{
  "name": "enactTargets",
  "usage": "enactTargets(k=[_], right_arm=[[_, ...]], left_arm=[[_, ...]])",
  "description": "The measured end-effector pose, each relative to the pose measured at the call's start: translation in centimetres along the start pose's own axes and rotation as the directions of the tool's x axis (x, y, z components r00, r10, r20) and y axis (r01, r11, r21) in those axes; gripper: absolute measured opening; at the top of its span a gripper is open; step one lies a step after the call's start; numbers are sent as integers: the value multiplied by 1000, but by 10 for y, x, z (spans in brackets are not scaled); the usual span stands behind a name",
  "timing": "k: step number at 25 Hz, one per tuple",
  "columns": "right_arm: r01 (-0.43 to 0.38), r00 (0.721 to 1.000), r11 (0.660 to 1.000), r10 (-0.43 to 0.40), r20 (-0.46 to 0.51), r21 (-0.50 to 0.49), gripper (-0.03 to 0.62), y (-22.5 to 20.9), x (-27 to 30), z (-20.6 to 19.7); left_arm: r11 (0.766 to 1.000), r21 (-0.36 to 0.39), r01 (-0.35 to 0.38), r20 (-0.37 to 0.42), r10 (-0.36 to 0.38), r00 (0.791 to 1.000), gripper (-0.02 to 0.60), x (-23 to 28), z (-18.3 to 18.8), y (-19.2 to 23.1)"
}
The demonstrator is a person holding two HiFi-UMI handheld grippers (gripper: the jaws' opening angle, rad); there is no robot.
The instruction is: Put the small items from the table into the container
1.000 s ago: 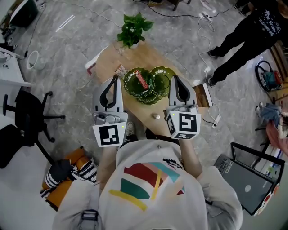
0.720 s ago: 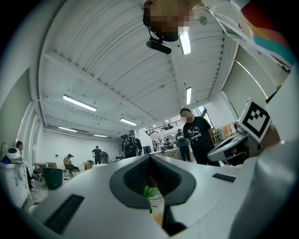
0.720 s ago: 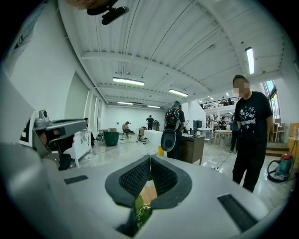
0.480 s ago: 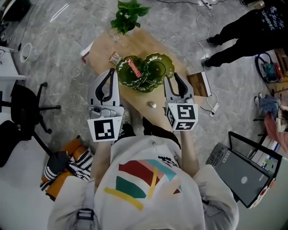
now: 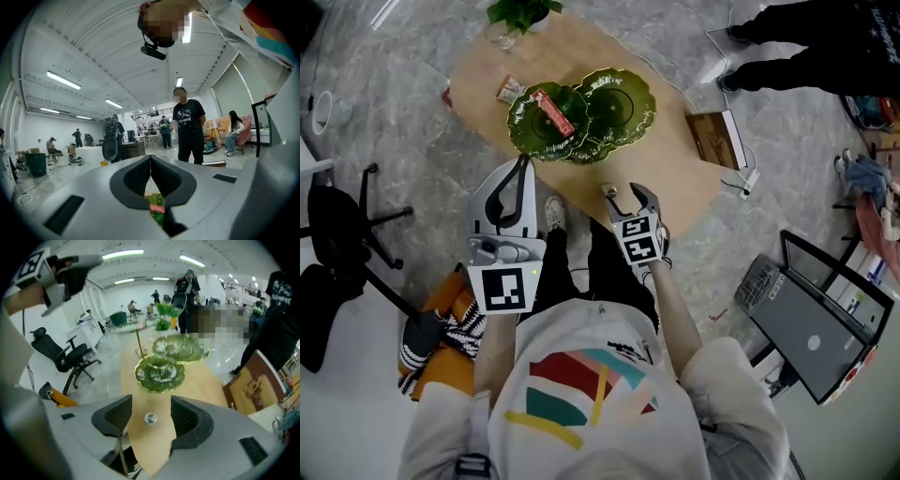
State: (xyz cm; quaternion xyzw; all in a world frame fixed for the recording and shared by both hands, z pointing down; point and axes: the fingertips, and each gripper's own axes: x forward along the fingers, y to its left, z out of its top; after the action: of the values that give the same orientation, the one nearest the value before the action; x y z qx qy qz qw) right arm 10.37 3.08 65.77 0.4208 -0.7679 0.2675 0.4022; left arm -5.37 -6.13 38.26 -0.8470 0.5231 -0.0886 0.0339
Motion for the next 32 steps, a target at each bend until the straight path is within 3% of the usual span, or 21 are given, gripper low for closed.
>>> enactTargets(k=[5,11,19,20,22,26,32], right_arm=[[-39,969,998,48,-241,42,264,11,70,-87],[18,970,1000,-14,-244,17,264,5,114,-94],[-27,943,1000,26,-333,3,261,12,136,-115],[-33,938,999,28,-346,-7,202,11,136,-116],[-58,927,997,35,-372,-52,187,10,133,-115],[-55,937,983,-9,-349,-174,187,7,109,-100],[48,982,992,-68,-175,-116,187,15,17,-28]], left_arm=[[998,-31,56,-87,-58,994,8,-4,-47,-17],[999,-36,38,-143,-43,989,8,-9,-87,-13],[999,-39,30,-124,-35,992,8,-10,-87,-13],[999,-43,29,-114,-33,993,8,-10,-85,-12],[998,-52,28,-98,-33,995,8,-12,-80,-14],[999,-39,29,-75,-32,997,8,-20,-61,-14],[999,-25,-27,30,27,999,8,-36,4,8]])
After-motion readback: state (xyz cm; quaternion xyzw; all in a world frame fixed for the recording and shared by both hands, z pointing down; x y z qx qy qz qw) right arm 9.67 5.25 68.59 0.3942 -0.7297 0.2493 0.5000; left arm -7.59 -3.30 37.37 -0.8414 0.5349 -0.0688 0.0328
